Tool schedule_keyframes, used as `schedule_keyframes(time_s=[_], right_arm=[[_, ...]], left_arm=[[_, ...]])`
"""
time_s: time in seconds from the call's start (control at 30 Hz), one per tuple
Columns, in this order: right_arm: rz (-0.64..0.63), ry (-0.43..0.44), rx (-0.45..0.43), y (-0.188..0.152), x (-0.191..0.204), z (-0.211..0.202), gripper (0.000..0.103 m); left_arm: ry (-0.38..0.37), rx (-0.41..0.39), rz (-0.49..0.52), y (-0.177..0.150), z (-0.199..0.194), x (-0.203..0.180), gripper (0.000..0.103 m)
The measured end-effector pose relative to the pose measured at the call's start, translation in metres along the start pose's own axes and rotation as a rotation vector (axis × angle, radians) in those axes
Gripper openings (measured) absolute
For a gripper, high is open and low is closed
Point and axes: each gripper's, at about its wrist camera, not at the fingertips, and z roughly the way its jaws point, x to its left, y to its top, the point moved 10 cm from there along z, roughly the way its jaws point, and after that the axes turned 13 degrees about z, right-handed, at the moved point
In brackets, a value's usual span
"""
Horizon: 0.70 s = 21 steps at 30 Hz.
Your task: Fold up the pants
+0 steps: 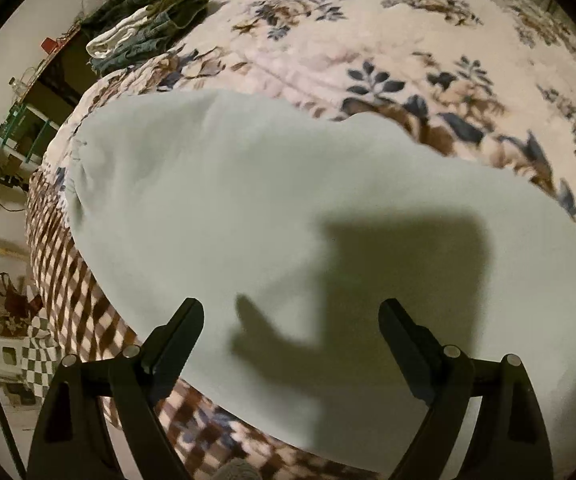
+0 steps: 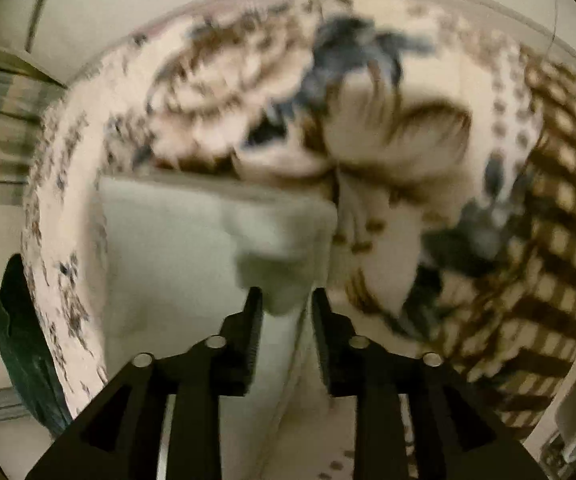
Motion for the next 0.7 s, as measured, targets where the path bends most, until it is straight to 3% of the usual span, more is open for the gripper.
schedule_keyframes(time_s=[0.03, 0.17, 0.23, 0.33, 0.37, 0.4, 0.47, 0.53, 0.6, 0.63, 0.7], right_arm=[[0.007, -0.004, -0.015, 0.006, 0.0, 0.0, 0.059], [0.097, 0.039, 0.01, 0.02, -0.002, 0.018, 0.058], [0.056, 0.037, 0.024, 0.017, 0.009, 0.023, 0.029], [-0.093, 0.029, -0.067, 0.015, 0.031, 0.001, 0.02], [-0.131, -0.029, -0.107, 0.02, 0.029, -0.006, 0.02], [-0.124, -0.063, -0.086, 0.021, 0.022, -0.001, 0.02], [-0.094, -0.136, 0.024, 0.014, 0.005, 0.025, 0.022], [-0.023, -0.181, 0.116, 0.008, -0.006, 0.034, 0.034], [-0.017, -0.197, 0.123, 0.003, 0.0, 0.022, 0.038], [-0.047, -0.218, 0.107, -0.006, 0.009, 0.005, 0.047], [-0.115, -0.199, 0.065, -0.029, 0.035, -0.025, 0.05]], left_arm=[[-0.007, -0.004, -0.002, 0.001, -0.002, -0.005, 0.089], [-0.023, -0.01, 0.006, 0.006, -0.008, -0.02, 0.089], [-0.027, -0.021, 0.015, 0.009, -0.012, -0.026, 0.089], [-0.019, -0.051, 0.031, 0.015, -0.019, -0.029, 0.089], [-0.018, -0.056, 0.032, 0.017, -0.019, -0.03, 0.089], [-0.02, -0.059, 0.029, 0.018, -0.02, -0.029, 0.089], [-0.03, -0.055, 0.022, 0.02, -0.019, -0.028, 0.089], [-0.048, -0.052, 0.008, 0.022, -0.019, -0.022, 0.089], [-0.061, -0.057, -0.015, 0.024, -0.023, -0.013, 0.089], [-0.076, -0.059, -0.033, 0.026, -0.026, -0.004, 0.089], [-0.093, -0.06, -0.066, 0.03, -0.029, 0.014, 0.089]])
